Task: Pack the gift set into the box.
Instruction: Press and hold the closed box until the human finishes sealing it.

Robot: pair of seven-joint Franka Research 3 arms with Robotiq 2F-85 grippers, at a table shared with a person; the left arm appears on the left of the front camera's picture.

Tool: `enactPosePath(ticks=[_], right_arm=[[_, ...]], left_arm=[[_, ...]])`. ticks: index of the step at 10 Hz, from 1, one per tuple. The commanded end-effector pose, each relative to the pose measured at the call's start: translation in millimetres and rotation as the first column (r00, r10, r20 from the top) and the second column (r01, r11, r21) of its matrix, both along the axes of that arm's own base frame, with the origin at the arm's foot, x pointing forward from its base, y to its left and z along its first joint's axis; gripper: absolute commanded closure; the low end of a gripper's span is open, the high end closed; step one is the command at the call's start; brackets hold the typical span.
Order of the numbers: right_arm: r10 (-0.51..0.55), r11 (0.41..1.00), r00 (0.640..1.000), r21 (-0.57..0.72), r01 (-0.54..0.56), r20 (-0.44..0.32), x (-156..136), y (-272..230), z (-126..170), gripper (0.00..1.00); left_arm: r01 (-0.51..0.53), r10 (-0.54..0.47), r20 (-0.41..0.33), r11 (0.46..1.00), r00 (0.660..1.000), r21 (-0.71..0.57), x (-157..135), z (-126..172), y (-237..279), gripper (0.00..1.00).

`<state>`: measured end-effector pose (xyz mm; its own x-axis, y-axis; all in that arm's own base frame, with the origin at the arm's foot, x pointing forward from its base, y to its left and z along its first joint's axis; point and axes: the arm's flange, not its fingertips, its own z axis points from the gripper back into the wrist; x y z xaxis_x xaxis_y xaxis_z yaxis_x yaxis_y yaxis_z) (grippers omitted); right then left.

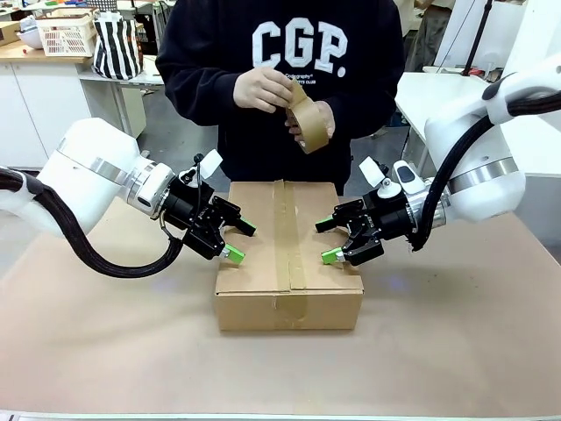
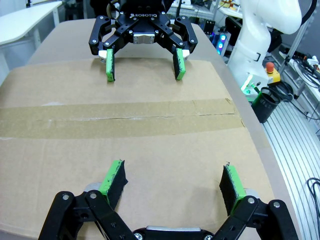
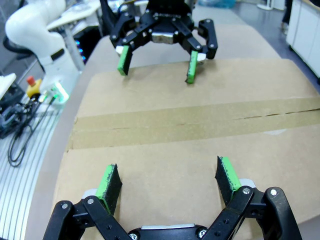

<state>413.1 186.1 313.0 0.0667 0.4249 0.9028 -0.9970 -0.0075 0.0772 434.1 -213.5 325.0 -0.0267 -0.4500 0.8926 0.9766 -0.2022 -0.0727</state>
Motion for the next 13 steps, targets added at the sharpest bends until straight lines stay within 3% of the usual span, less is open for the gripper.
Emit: enactPosePath(ticks=[1, 13], right_arm=[[0.003, 1.0, 1.0, 0.004, -0.003, 0.017, -2.5, -1.4, -1.7, 0.0], [0.003, 1.0, 1.0, 0.004, -0.003, 0.017, -2.5, -1.4, -1.7, 0.0]], left_arm=[[-0.005, 0.005, -0.004, 1.0, 1.0, -0.007, -0.7, -2.0, 0.1, 0.0], [-0.005, 0.005, -0.004, 1.0, 1.0, -0.007, -0.7, -2.0, 0.1, 0.0]])
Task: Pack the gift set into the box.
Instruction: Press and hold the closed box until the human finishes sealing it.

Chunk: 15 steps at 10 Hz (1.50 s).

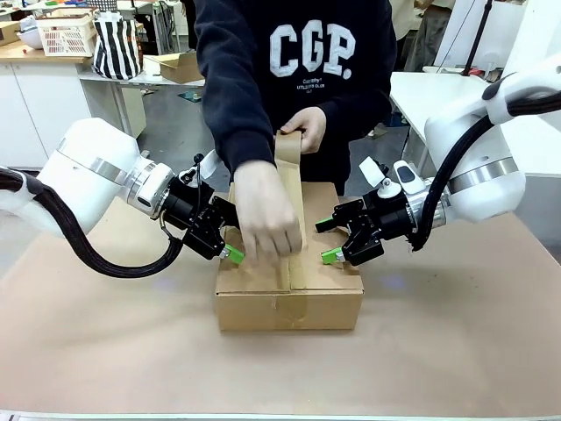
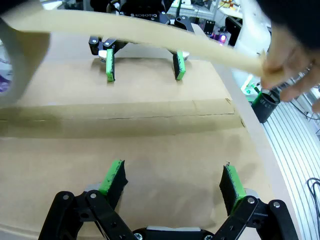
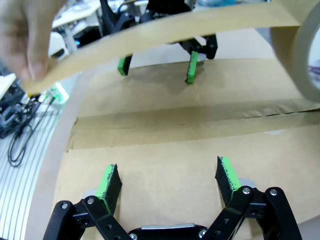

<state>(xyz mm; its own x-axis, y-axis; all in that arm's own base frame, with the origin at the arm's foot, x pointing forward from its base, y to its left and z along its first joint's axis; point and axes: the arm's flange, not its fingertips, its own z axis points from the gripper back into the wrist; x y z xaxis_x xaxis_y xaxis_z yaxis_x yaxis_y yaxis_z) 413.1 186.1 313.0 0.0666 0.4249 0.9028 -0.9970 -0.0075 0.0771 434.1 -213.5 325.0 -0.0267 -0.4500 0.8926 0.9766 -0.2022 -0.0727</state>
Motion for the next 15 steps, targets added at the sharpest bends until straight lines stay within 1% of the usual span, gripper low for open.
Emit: enactPosePath(ticks=[1, 15], right_arm=[[0.003, 1.0, 1.0, 0.004, -0.003, 0.017, -2.5, -1.4, -1.7, 0.0], [0.003, 1.0, 1.0, 0.004, -0.003, 0.017, -2.5, -1.4, -1.7, 0.0]], left_arm=[[-0.005, 0.005, -0.004, 1.0, 1.0, -0.007, -0.7, -2.0, 0.1, 0.0], [-0.005, 0.005, -0.004, 1.0, 1.0, -0.007, -0.7, -2.0, 0.1, 0.0]])
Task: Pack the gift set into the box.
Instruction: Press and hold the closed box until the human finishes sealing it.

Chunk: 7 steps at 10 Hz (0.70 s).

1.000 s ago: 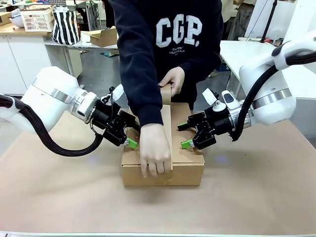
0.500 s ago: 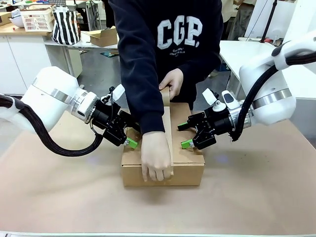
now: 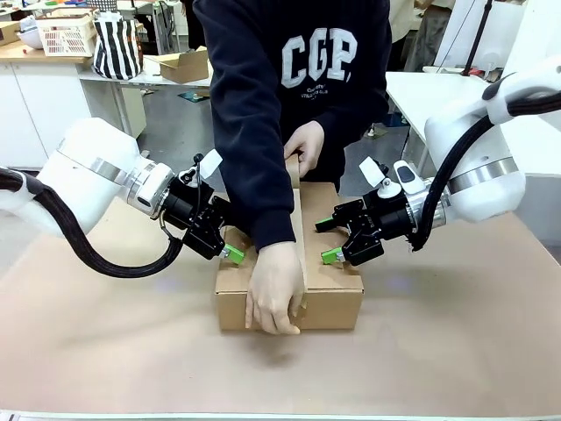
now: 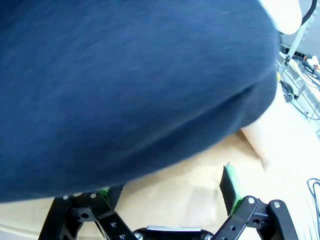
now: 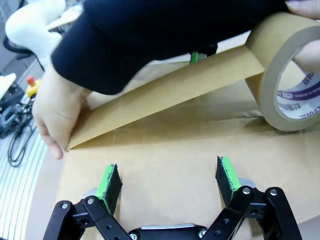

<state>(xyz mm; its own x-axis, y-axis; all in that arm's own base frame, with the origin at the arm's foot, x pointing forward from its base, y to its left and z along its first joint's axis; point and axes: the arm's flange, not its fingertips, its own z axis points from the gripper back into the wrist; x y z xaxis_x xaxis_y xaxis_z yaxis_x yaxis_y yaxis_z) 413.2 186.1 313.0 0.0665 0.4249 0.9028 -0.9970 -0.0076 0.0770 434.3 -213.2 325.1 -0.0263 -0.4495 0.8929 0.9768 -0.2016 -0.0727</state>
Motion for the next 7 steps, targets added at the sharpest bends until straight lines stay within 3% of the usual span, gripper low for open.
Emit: enactPosePath(ticks=[1, 7], right_arm=[[0.003, 1.0, 1.0, 0.004, -0.003, 0.017, -2.5, -1.4, -1.7, 0.0], [0.003, 1.0, 1.0, 0.004, -0.003, 0.017, -2.5, -1.4, -1.7, 0.0]], left_arm=[[-0.005, 0.005, -0.004, 1.0, 1.0, -0.007, -0.9, -2.1, -0.2, 0.0], [-0.005, 0.005, -0.004, 1.0, 1.0, -0.007, -0.9, -2.1, -0.2, 0.0]])
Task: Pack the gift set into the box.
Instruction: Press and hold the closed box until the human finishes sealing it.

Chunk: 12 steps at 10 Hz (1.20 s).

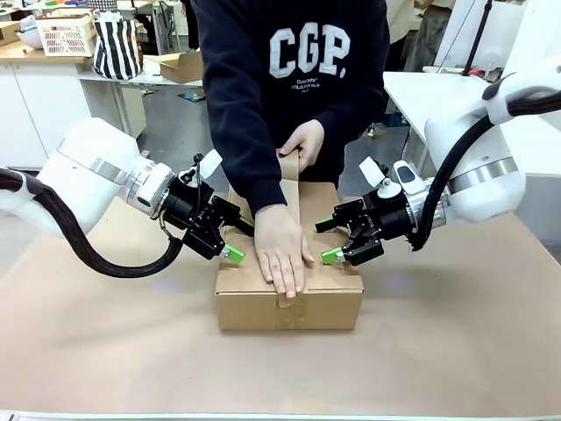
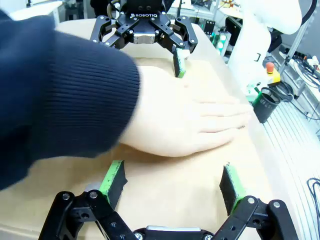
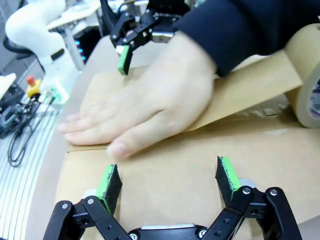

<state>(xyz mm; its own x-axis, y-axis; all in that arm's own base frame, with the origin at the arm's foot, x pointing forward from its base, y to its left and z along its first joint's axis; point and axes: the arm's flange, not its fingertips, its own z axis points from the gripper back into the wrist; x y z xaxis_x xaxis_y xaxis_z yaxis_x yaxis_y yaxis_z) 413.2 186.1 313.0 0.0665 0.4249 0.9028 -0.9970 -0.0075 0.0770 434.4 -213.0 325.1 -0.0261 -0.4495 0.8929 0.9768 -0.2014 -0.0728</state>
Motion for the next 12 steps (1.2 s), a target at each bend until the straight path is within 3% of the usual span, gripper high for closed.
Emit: enactPosePath(ticks=[1, 12], right_arm=[[0.003, 1.0, 1.0, 0.004, -0.003, 0.017, -2.5, -1.4, -1.7, 0.0], [0.003, 1.0, 1.0, 0.004, -0.003, 0.017, -2.5, -1.4, -1.7, 0.0]], left_arm=[[-0.004, 0.004, -0.004, 1.0, 1.0, -0.007, -1.0, -2.1, -0.4, 0.0], [-0.004, 0.004, -0.004, 1.0, 1.0, -0.007, -1.0, -2.1, -0.4, 0.0]])
